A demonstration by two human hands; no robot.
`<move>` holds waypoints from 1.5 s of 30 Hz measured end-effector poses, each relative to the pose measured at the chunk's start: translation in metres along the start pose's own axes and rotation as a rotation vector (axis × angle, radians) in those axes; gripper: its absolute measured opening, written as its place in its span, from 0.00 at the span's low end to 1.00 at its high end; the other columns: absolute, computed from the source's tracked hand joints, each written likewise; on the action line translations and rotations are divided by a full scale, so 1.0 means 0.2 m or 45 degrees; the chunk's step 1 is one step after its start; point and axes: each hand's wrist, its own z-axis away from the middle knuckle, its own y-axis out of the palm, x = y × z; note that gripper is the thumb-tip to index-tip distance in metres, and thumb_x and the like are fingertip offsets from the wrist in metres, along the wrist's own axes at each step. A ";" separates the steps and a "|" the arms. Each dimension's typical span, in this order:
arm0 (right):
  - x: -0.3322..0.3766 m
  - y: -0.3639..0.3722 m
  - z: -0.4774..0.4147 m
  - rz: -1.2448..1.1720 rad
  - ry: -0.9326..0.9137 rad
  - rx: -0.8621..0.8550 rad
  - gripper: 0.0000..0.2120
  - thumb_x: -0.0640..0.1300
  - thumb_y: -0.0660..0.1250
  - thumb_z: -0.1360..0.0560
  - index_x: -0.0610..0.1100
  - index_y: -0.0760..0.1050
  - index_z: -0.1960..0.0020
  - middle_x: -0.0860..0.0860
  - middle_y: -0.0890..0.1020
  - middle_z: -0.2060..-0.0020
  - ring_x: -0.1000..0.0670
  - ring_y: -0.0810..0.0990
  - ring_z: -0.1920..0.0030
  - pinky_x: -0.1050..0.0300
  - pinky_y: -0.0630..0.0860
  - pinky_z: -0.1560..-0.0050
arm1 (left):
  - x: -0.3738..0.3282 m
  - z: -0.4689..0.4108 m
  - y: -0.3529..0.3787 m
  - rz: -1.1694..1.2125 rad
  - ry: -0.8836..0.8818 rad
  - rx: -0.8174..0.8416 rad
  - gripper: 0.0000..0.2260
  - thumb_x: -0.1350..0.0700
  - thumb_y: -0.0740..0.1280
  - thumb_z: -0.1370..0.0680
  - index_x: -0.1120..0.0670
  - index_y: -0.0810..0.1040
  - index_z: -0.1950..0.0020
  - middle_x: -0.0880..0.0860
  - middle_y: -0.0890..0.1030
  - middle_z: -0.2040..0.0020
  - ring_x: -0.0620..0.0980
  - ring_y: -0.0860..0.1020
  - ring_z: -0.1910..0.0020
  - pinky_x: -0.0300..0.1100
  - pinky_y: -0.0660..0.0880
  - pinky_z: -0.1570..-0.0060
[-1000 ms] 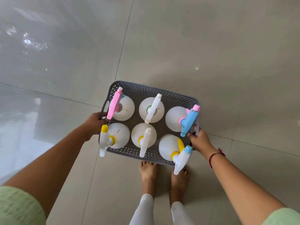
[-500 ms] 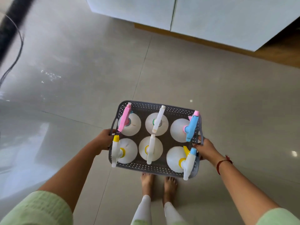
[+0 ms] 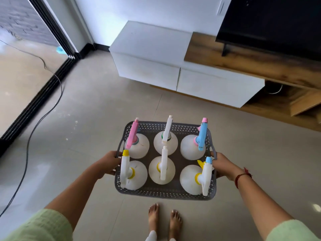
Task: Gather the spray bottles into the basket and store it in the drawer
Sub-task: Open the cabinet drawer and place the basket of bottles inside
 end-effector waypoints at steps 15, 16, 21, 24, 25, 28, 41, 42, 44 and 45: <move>0.27 0.06 0.59 -0.021 0.002 0.041 0.07 0.34 0.62 0.23 0.39 0.74 0.45 0.41 0.78 0.58 0.39 0.79 0.58 0.46 0.80 0.56 | -0.03 0.36 -0.31 -0.117 0.092 0.076 0.09 0.63 0.62 0.22 0.61 0.76 0.43 0.57 0.78 0.57 0.54 0.77 0.58 0.46 0.80 0.58; 0.29 0.07 0.60 -0.007 0.022 0.035 0.09 0.33 0.62 0.23 0.38 0.74 0.44 0.40 0.78 0.57 0.39 0.79 0.57 0.47 0.80 0.57 | -0.03 0.37 -0.33 -0.132 0.106 0.068 0.10 0.62 0.62 0.22 0.61 0.76 0.42 0.57 0.78 0.58 0.54 0.77 0.59 0.45 0.79 0.60; 0.40 0.08 0.61 -0.040 0.005 -0.001 0.07 0.31 0.62 0.24 0.38 0.73 0.47 0.39 0.77 0.57 0.42 0.78 0.62 0.48 0.80 0.60 | -0.11 0.34 -0.44 -0.152 0.160 0.065 0.10 0.63 0.61 0.21 0.61 0.75 0.42 0.57 0.78 0.56 0.54 0.77 0.58 0.44 0.79 0.61; 0.49 0.04 0.58 -0.053 0.001 -0.027 0.10 0.32 0.61 0.22 0.39 0.72 0.43 0.40 0.77 0.56 0.42 0.78 0.62 0.54 0.80 0.67 | -0.18 0.26 -0.51 -0.153 0.187 0.080 0.07 0.62 0.63 0.22 0.60 0.76 0.45 0.58 0.78 0.55 0.53 0.77 0.59 0.43 0.80 0.63; 0.53 0.03 0.56 -0.057 0.010 -0.037 0.11 0.32 0.60 0.22 0.38 0.72 0.40 0.39 0.76 0.54 0.40 0.77 0.61 0.53 0.79 0.65 | -0.22 0.22 -0.53 -0.144 0.193 0.081 0.05 0.62 0.64 0.22 0.59 0.76 0.47 0.57 0.78 0.57 0.52 0.78 0.61 0.41 0.80 0.65; 0.63 -0.03 0.48 -0.041 0.037 -0.047 0.14 0.32 0.58 0.22 0.35 0.71 0.37 0.36 0.76 0.50 0.38 0.78 0.56 0.46 0.79 0.56 | -0.32 0.11 -0.60 -0.143 0.210 0.090 0.03 0.62 0.65 0.23 0.58 0.76 0.50 0.55 0.78 0.60 0.50 0.77 0.63 0.40 0.80 0.67; 1.20 -0.34 -0.04 -0.175 0.032 -0.115 0.14 0.33 0.58 0.21 0.35 0.70 0.36 0.35 0.76 0.48 0.36 0.78 0.50 0.37 0.76 0.43 | -1.03 -0.43 -0.95 -0.213 0.266 0.098 0.03 0.61 0.65 0.22 0.58 0.75 0.50 0.57 0.78 0.57 0.53 0.78 0.59 0.43 0.80 0.62; 1.24 -0.37 -0.06 -0.171 0.030 -0.122 0.14 0.33 0.58 0.21 0.35 0.70 0.36 0.35 0.76 0.48 0.37 0.78 0.50 0.38 0.77 0.44 | -1.08 -0.47 -0.97 -0.209 0.260 0.100 0.02 0.61 0.65 0.23 0.58 0.75 0.51 0.57 0.78 0.57 0.54 0.78 0.57 0.44 0.79 0.61; 1.31 -0.41 -0.13 -0.170 0.031 -0.128 0.15 0.33 0.57 0.21 0.35 0.70 0.35 0.32 0.77 0.44 0.37 0.78 0.50 0.40 0.78 0.47 | -1.15 -0.53 -1.00 -0.206 0.259 0.105 0.01 0.62 0.66 0.23 0.57 0.75 0.55 0.57 0.78 0.58 0.55 0.78 0.57 0.43 0.79 0.63; 1.34 -0.43 -0.16 -0.177 0.040 -0.140 0.15 0.33 0.57 0.21 0.36 0.70 0.35 0.32 0.77 0.43 0.37 0.78 0.50 0.41 0.79 0.49 | -1.19 -0.56 -1.02 -0.211 0.259 0.107 0.03 0.62 0.66 0.23 0.57 0.75 0.56 0.56 0.78 0.58 0.54 0.78 0.59 0.42 0.80 0.64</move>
